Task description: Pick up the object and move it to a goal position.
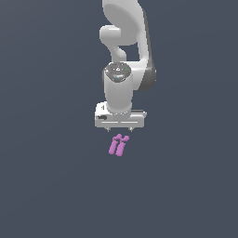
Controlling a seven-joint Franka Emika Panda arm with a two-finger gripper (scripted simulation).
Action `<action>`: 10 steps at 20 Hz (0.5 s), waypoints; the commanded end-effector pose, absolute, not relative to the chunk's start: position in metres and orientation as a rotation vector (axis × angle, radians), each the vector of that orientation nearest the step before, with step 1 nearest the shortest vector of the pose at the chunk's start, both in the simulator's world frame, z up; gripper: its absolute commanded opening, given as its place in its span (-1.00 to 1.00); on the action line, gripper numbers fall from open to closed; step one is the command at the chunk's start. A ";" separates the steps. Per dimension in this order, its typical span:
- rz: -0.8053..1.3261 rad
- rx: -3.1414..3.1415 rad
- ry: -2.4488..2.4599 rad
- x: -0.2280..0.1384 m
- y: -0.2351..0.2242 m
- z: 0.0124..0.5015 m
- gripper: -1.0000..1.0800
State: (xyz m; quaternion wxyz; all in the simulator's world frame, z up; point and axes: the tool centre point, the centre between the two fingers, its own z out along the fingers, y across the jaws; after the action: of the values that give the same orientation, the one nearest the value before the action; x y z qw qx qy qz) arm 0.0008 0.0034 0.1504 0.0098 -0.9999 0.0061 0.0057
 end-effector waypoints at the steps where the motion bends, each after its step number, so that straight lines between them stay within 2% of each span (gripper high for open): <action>1: 0.018 -3.122 0.019 0.001 0.003 0.150 0.92; 10: -0.019 -3.140 0.099 0.006 -0.015 0.157 0.92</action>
State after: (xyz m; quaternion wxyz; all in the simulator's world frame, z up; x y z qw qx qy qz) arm 0.0052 -0.0120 0.1556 0.0018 -0.9996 0.0273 -0.0040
